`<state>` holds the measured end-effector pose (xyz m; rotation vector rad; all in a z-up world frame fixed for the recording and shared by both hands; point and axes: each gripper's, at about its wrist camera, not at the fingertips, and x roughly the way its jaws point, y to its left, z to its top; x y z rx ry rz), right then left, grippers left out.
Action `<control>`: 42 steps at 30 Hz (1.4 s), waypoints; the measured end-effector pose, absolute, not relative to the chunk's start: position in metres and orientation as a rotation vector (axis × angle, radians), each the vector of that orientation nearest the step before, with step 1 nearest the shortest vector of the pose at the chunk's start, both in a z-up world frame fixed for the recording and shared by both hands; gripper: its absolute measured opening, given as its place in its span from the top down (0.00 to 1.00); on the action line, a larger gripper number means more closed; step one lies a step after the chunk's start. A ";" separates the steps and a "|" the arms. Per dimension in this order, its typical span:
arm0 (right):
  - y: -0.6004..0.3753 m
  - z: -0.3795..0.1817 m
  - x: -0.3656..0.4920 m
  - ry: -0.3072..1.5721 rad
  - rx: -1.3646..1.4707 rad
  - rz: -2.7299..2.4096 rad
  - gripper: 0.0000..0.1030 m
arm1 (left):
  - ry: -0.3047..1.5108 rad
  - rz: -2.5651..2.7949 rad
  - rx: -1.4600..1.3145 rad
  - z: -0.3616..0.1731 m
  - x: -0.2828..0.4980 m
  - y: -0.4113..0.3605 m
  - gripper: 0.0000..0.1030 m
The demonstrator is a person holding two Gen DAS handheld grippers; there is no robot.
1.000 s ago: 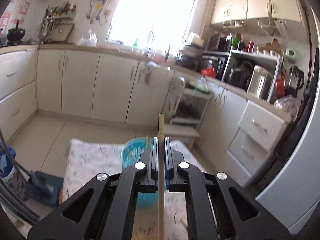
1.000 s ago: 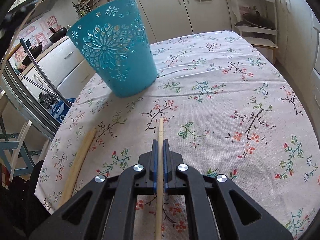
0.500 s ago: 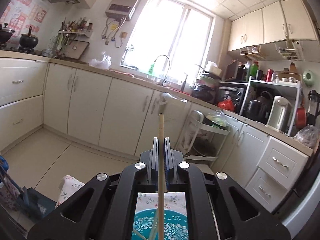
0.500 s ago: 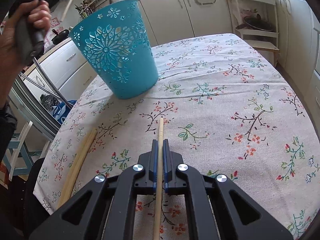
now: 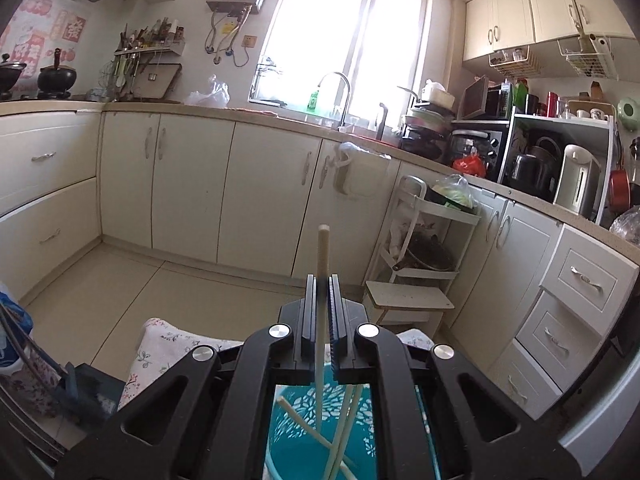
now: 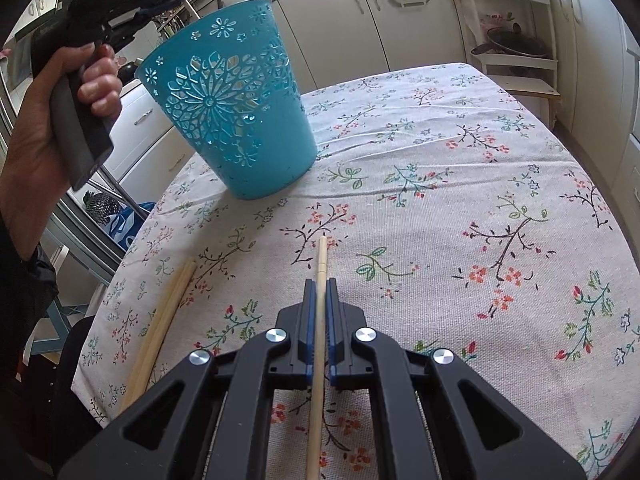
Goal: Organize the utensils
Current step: 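Raise the left tool's chopstick over the teal basket and open it, then carry the right tool's chopstick over the basket and open the right tool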
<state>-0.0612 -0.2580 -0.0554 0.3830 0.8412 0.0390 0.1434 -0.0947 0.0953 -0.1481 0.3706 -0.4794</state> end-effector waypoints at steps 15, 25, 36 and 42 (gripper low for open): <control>-0.232 -0.049 -0.059 0.906 0.142 0.005 0.95 | 0.459 -0.379 -0.144 0.051 0.071 -0.006 0.52; -0.258 0.034 -0.069 0.645 0.362 0.072 0.95 | 0.660 -0.344 -0.197 -0.027 0.040 0.037 0.52; -0.247 0.183 0.030 0.129 0.359 0.099 0.95 | 0.677 -0.365 -0.238 -0.030 0.015 0.039 0.51; -0.254 0.154 0.100 0.208 0.394 0.043 0.95 | 0.672 -0.365 -0.246 -0.030 0.011 0.045 0.51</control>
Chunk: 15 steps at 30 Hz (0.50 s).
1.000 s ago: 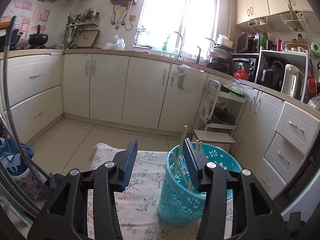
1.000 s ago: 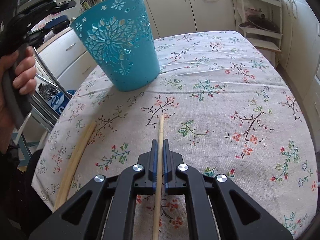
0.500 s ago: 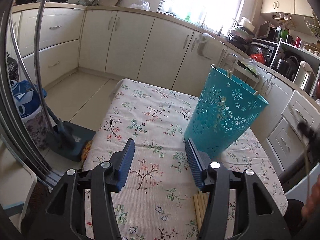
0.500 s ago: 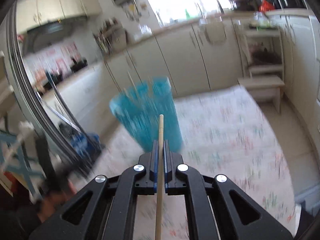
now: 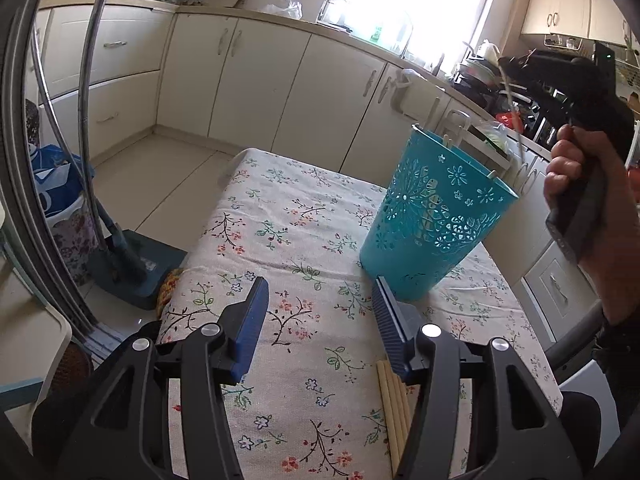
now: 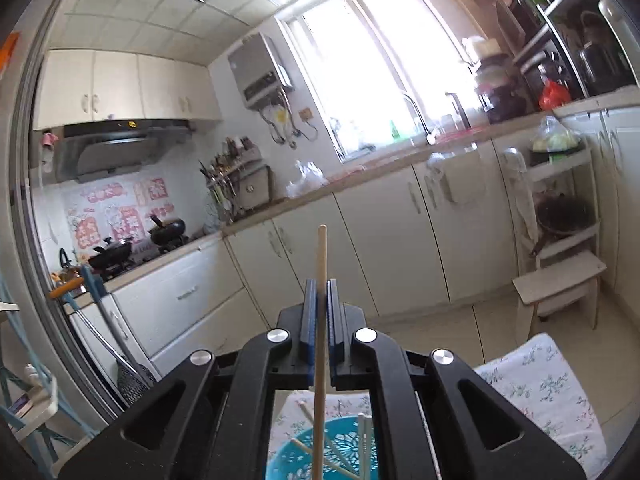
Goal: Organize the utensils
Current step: 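Carry the right tool's chopstick over the basket and open the right tool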
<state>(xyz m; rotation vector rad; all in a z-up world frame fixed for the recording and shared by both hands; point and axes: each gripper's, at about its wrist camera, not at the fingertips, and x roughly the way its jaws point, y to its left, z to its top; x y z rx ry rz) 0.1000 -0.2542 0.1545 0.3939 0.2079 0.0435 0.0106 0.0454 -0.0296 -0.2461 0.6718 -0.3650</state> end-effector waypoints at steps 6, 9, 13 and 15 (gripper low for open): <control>-0.244 0.118 0.115 0.330 0.340 0.046 0.94 | 0.689 -0.351 -0.268 -0.035 0.015 0.052 0.50; -0.236 0.105 0.110 0.371 0.320 0.068 0.94 | 0.691 -0.350 -0.264 -0.035 0.013 0.051 0.50; -0.230 0.096 0.098 0.408 0.313 0.092 0.88 | 0.690 -0.348 -0.258 -0.033 0.010 0.050 0.49; -0.233 0.094 0.085 0.407 0.331 0.095 0.84 | 0.689 -0.343 -0.254 -0.032 0.009 0.051 0.48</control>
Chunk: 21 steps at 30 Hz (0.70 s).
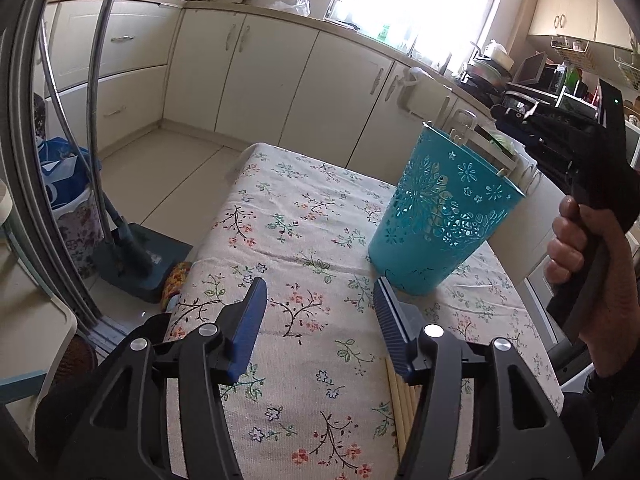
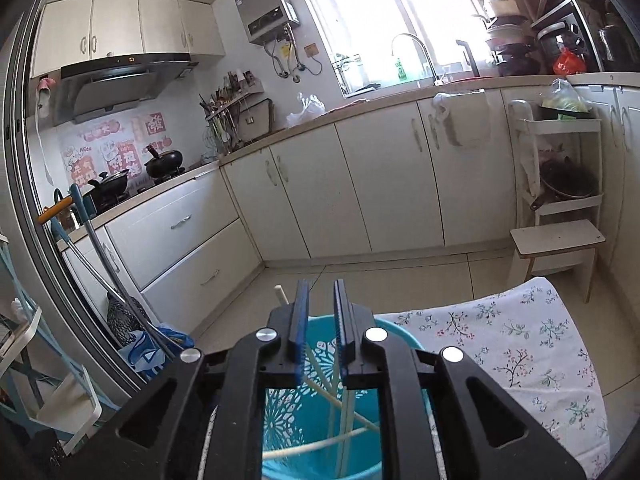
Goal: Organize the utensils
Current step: 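Carry the right tool's chopstick over the basket and open the right tool, then lower both open tools to the chopsticks and close each on one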
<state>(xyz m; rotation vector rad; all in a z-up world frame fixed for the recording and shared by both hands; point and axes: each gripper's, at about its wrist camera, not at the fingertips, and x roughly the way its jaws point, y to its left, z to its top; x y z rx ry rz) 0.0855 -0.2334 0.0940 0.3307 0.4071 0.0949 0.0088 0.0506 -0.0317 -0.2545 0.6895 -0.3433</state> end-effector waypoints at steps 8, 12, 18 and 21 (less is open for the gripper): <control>-0.232 0.078 0.001 0.453 0.322 0.083 0.68 | 0.698 -0.361 -0.197 -0.030 -0.008 0.044 0.46; -0.222 0.041 -0.041 0.577 0.309 0.070 0.65 | 0.729 -0.378 -0.162 -0.034 -0.020 0.039 0.44; -0.197 -0.013 -0.087 0.768 0.331 0.076 0.63 | 0.762 -0.387 -0.100 -0.041 -0.044 0.039 0.41; -0.171 -0.028 -0.094 0.830 0.297 0.139 0.63 | 0.785 -0.356 -0.106 -0.044 -0.047 0.045 0.41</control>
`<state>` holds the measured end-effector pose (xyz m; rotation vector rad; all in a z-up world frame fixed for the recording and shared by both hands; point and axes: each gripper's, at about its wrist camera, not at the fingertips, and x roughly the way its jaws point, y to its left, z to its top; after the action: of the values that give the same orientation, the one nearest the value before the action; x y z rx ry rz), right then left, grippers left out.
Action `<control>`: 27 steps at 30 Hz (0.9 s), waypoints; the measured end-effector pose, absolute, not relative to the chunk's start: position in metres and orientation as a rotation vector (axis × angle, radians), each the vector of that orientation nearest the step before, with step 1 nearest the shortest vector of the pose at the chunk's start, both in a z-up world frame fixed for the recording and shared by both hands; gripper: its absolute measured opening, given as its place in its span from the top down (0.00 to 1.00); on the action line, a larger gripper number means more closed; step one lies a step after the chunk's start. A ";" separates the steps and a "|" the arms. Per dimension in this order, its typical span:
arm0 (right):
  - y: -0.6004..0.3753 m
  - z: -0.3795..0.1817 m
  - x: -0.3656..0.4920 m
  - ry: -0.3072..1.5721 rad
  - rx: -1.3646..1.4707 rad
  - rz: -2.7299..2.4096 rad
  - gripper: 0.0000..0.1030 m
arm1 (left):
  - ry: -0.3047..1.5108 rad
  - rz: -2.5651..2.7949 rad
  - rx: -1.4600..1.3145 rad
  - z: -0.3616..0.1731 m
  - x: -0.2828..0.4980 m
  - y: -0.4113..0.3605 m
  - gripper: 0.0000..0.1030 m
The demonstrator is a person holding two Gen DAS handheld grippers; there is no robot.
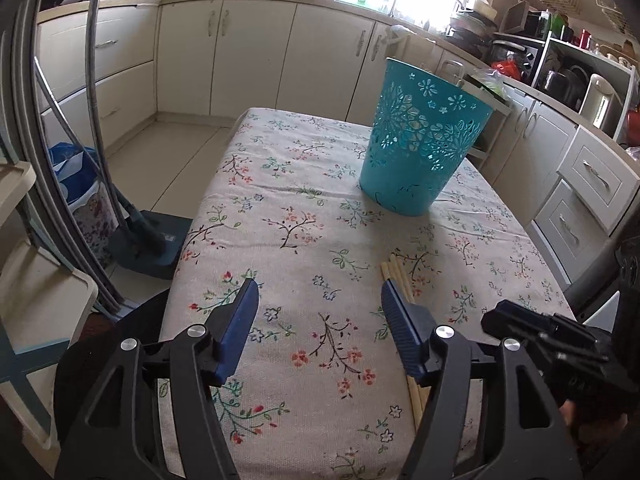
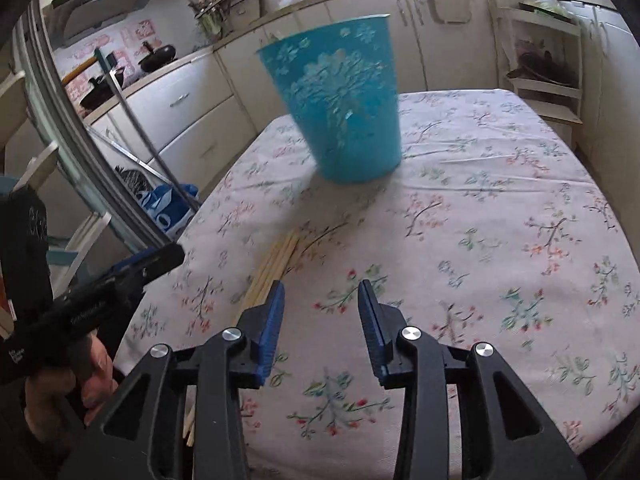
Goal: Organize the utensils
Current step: 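Lower both open tools to the chopsticks and close each on one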
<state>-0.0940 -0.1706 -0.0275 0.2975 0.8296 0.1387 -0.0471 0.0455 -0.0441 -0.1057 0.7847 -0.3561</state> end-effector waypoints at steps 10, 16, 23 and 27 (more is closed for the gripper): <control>-0.119 -0.031 -0.082 0.864 0.203 0.178 0.61 | 0.784 -0.328 -0.113 -0.039 -0.053 0.059 0.39; -0.127 -0.040 -0.065 0.922 0.204 0.116 0.68 | 0.799 -0.337 -0.105 -0.042 -0.053 0.054 0.39; -0.125 -0.046 -0.058 0.953 0.126 0.090 0.76 | 0.836 -0.366 -0.061 -0.048 -0.051 0.037 0.37; -0.132 -0.046 -0.055 0.957 0.122 0.090 0.87 | 0.864 -0.387 -0.025 -0.051 -0.049 0.023 0.37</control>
<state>-0.0545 -0.1322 -0.0464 0.1218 0.9573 0.0902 -0.0485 0.0233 -0.0507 -0.0247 0.8640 -0.3871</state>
